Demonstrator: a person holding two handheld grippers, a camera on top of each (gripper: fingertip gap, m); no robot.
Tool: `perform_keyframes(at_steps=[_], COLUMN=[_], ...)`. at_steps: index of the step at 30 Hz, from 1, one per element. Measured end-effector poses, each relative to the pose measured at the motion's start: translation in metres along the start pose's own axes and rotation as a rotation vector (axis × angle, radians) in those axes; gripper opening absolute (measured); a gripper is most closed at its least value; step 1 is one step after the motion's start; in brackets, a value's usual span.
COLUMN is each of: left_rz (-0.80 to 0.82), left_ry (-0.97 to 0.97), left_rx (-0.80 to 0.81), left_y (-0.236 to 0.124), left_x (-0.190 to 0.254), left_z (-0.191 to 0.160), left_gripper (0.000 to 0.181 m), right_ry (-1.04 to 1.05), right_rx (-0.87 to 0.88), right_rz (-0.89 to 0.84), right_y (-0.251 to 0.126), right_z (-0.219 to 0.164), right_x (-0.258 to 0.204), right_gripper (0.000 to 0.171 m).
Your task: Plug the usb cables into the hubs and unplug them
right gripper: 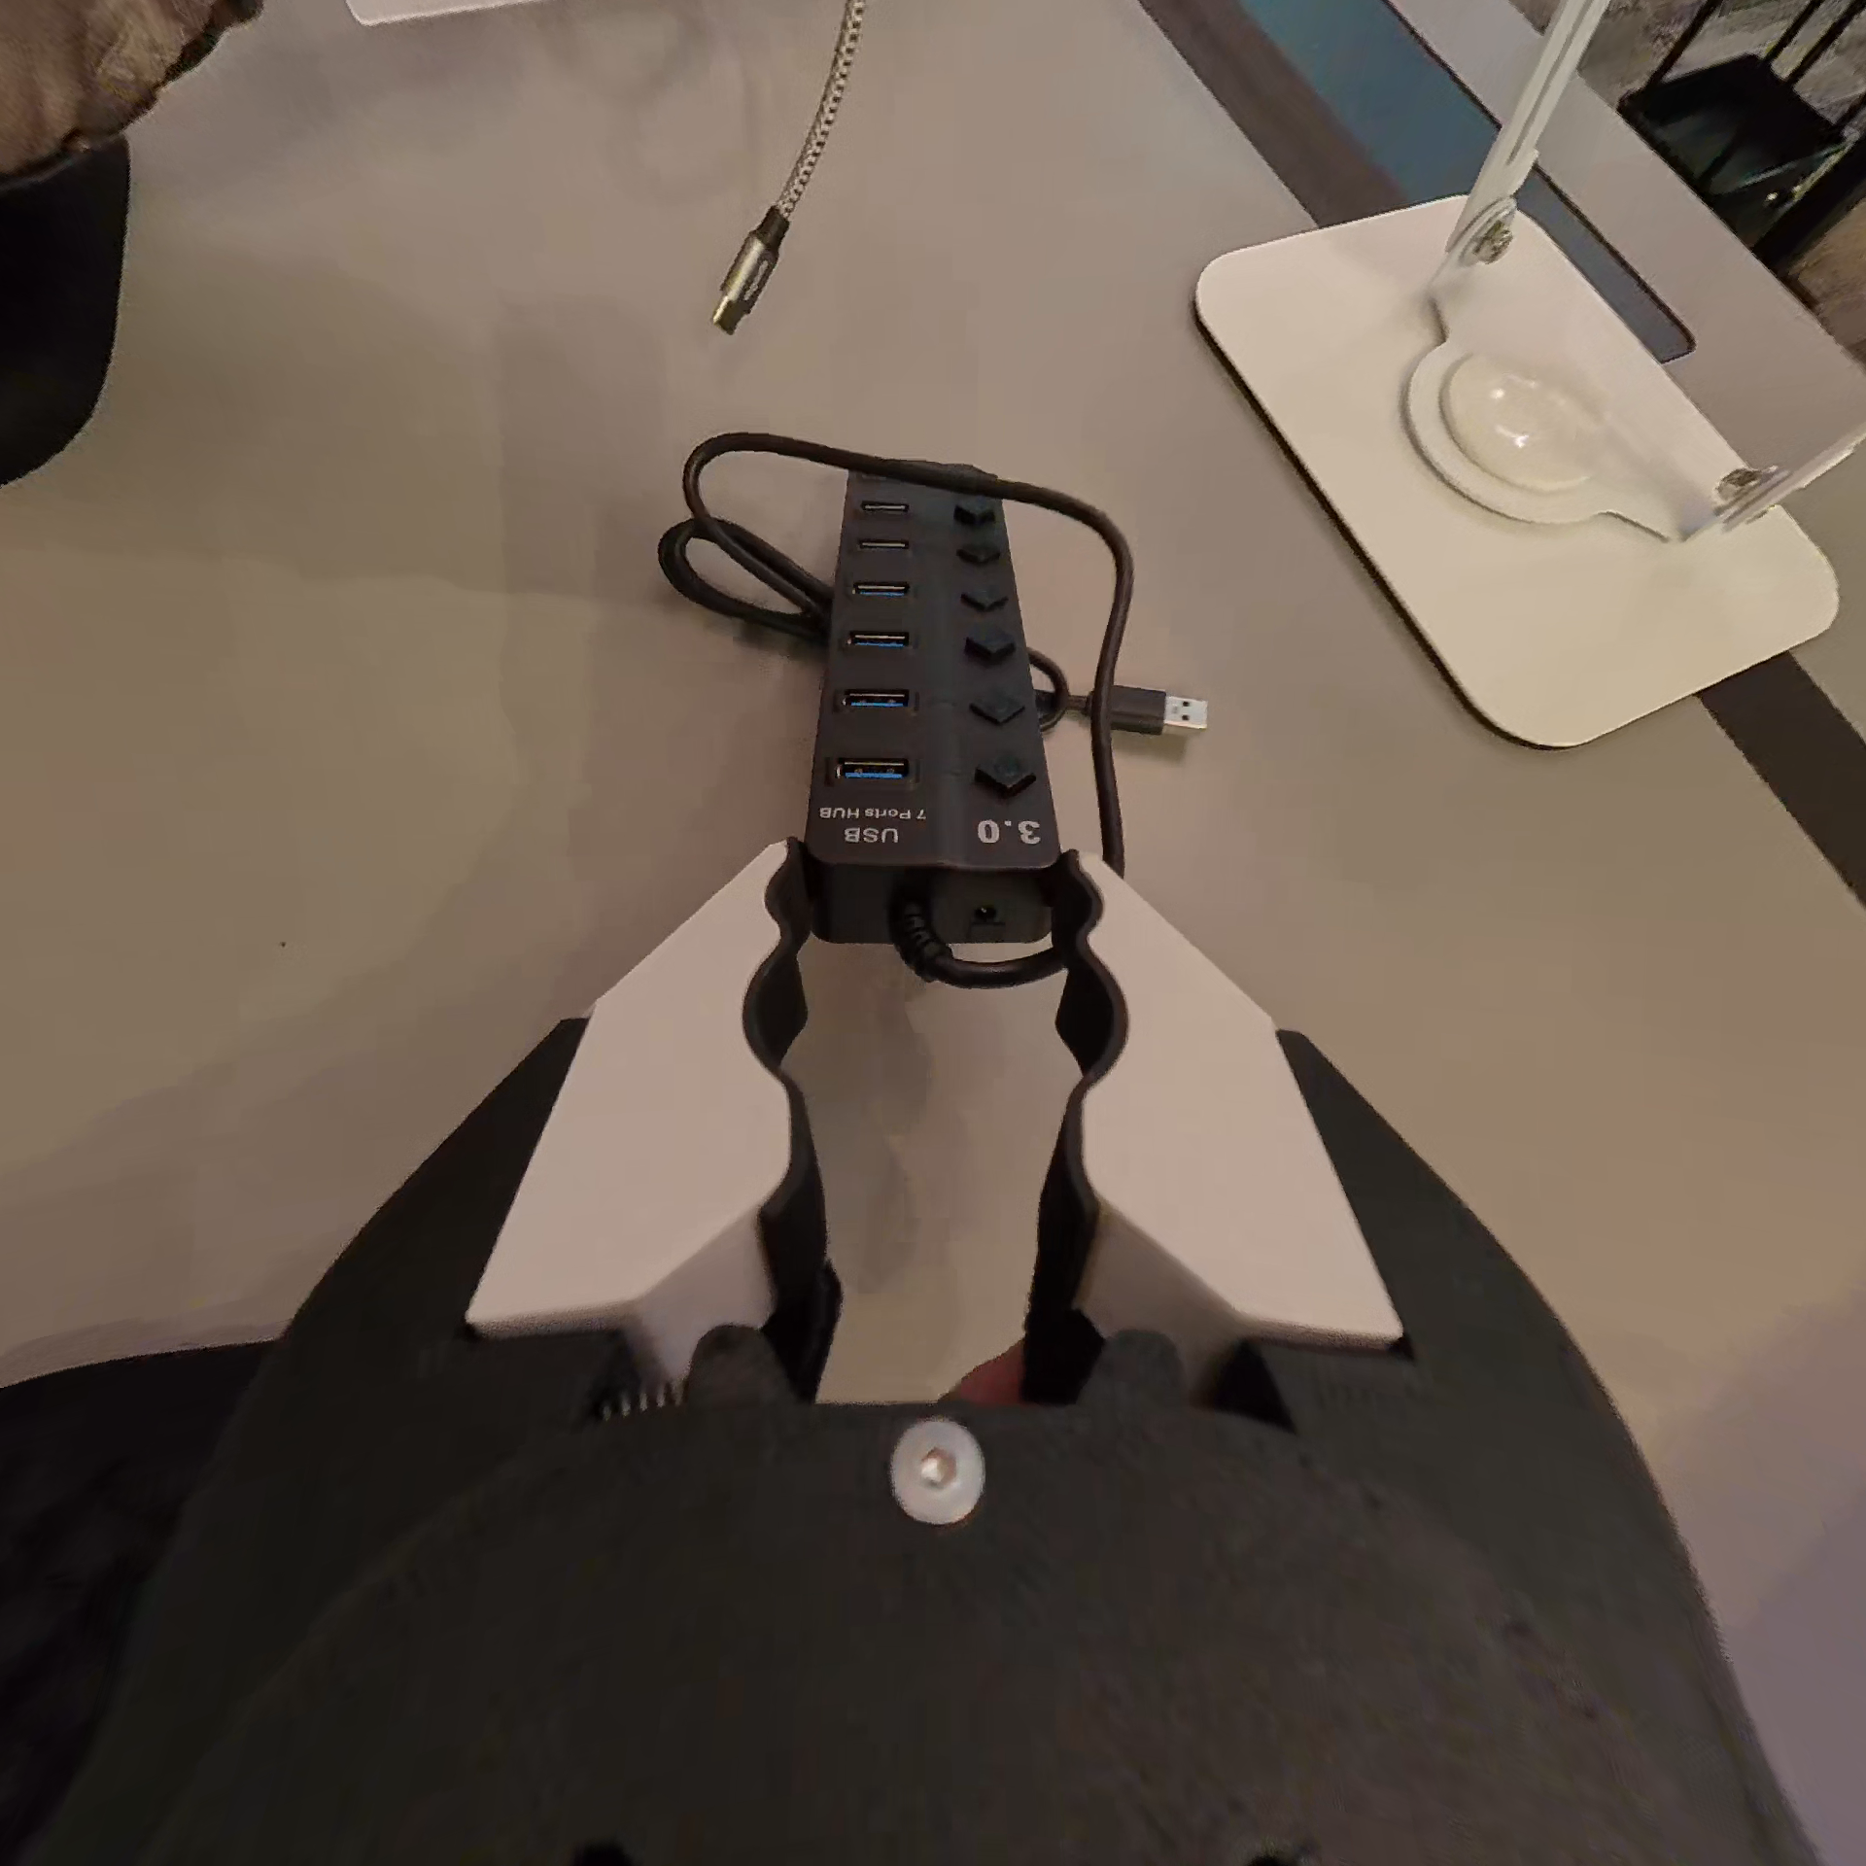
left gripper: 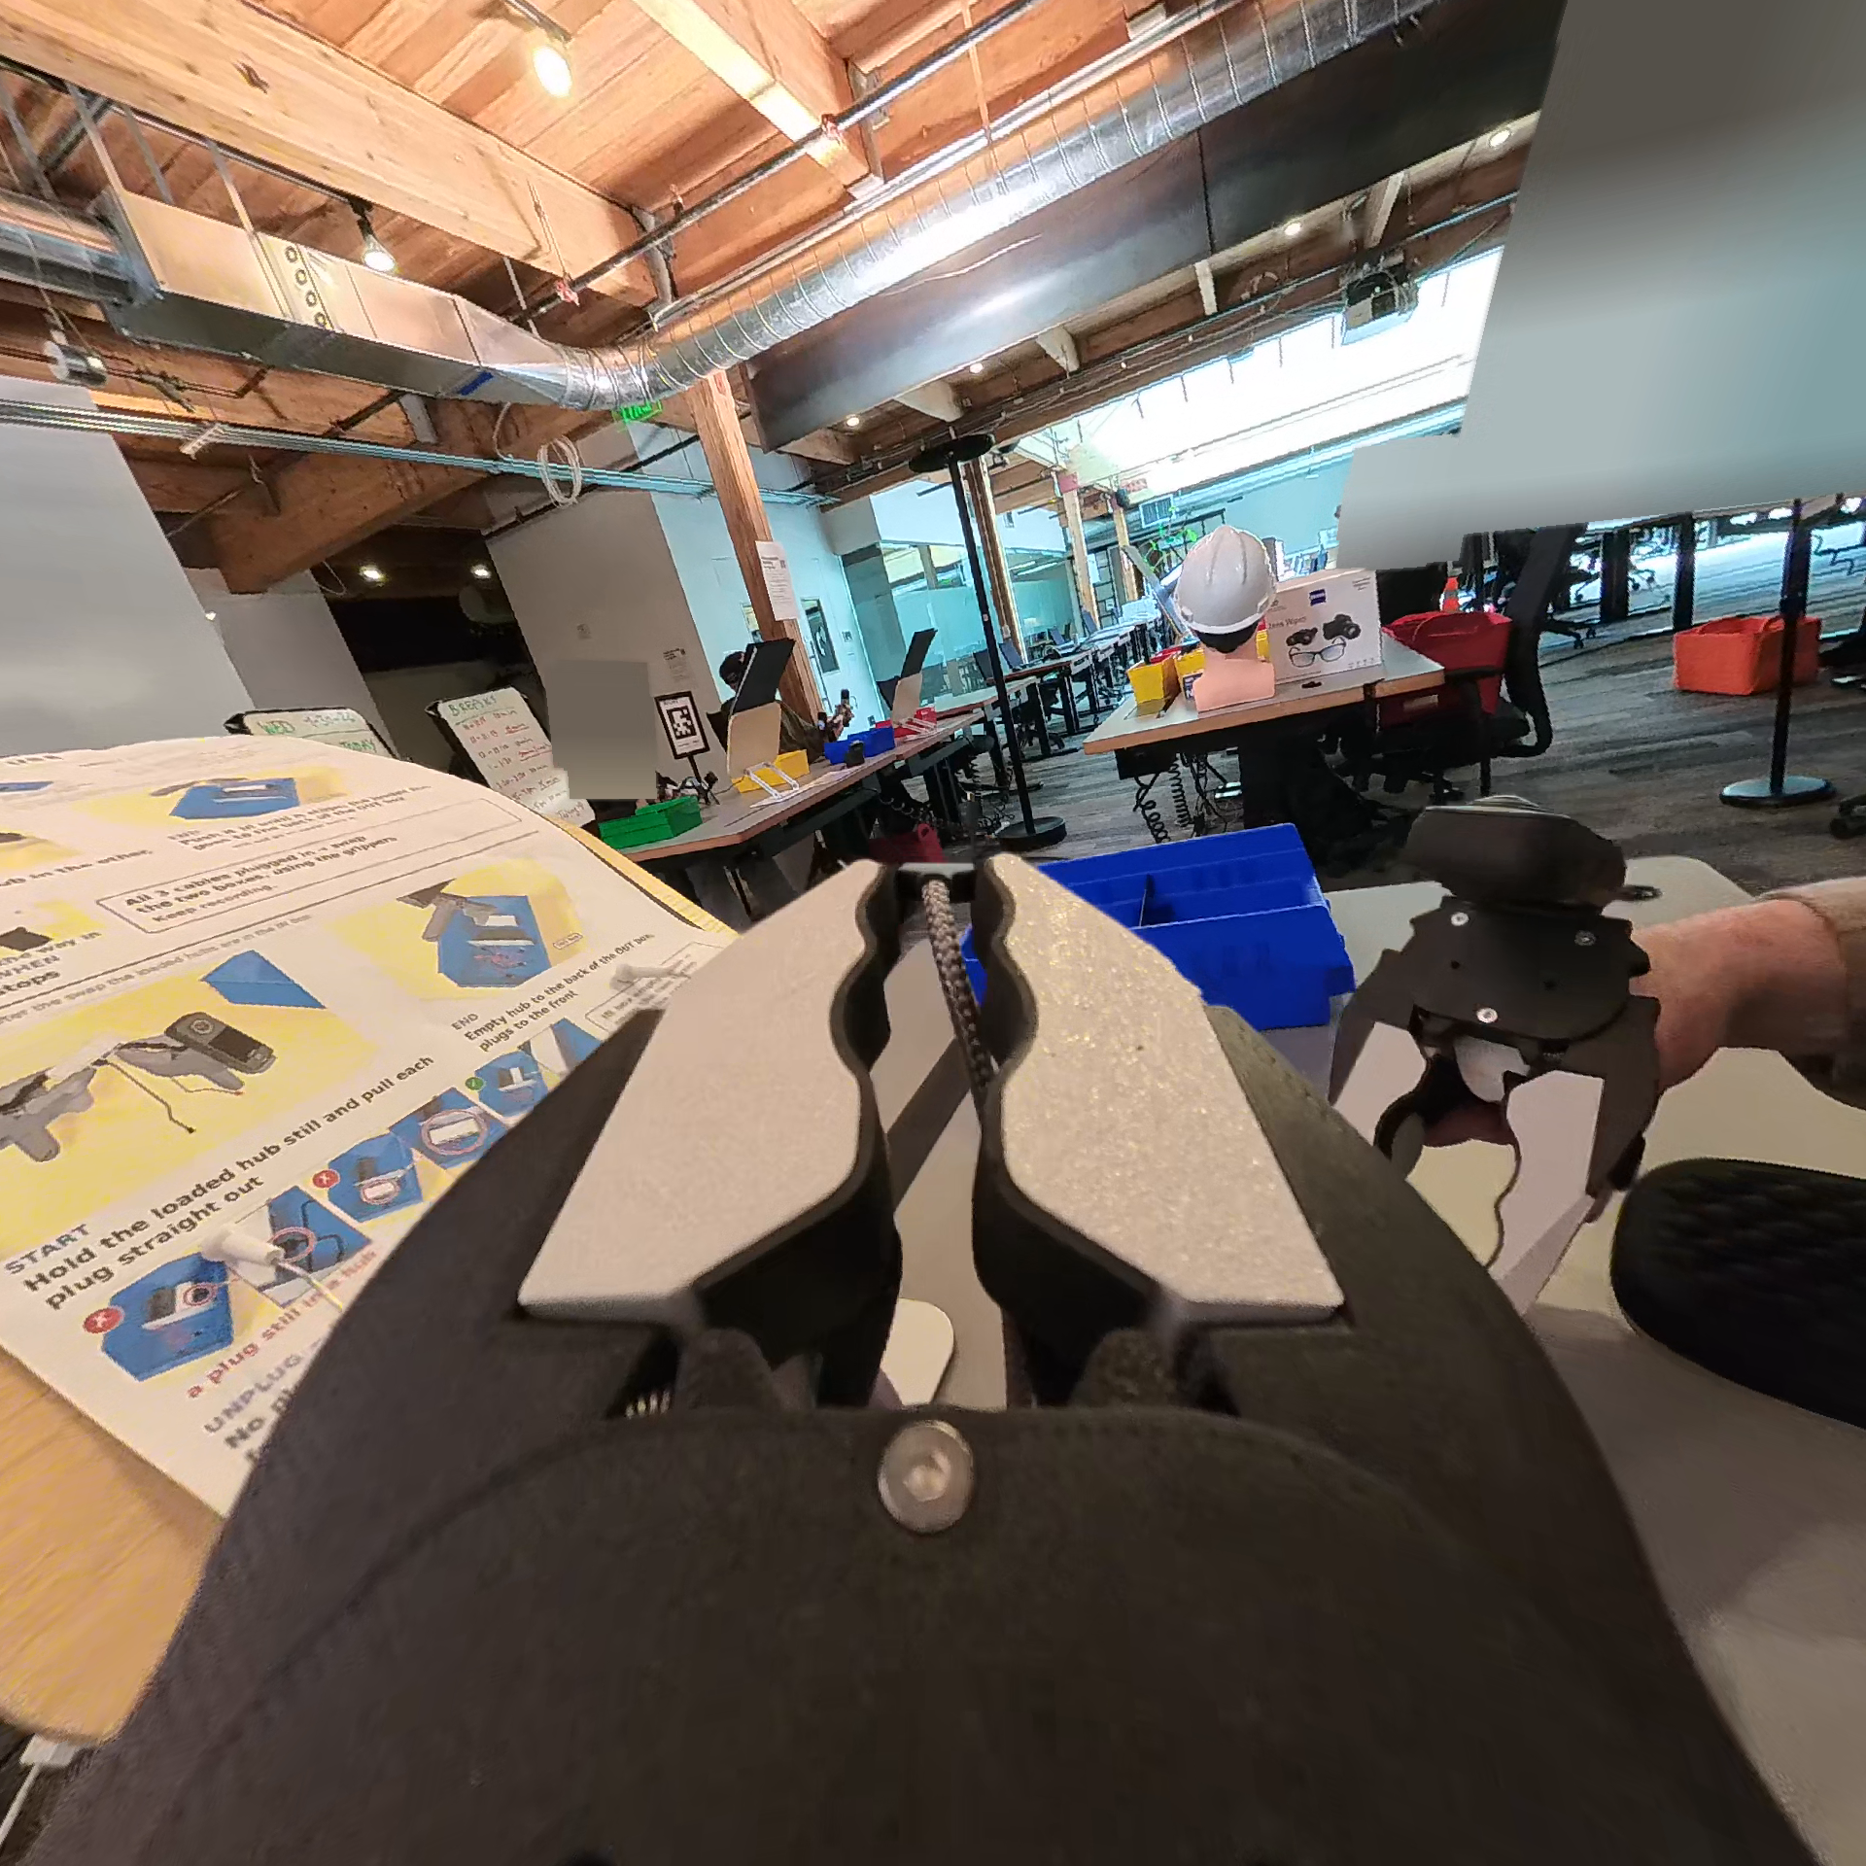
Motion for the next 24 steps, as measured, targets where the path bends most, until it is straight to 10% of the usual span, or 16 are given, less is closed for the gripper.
perform_keyframes(at_steps=[24], left_rz=[-0.032], left_ry=[-0.004], left_rx=[-0.055], left_y=[0.014], left_x=[0.009], left_z=[-0.017], left_gripper=[0.013], right_ry=[-0.051], right_rx=[-0.047], right_rz=[0.136], right_y=[0.042], right_z=[-0.044], right_x=[0.009], right_gripper=[0.058])
Point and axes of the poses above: each gripper's, where its closed fingertips meet, y out along the fingers, z out of its top, x = y × z across the jaws, the point moved 9 cm from there along -y, back along the fingers, and after that the axes turned 8 degrees about z, right-handed, at the moved point
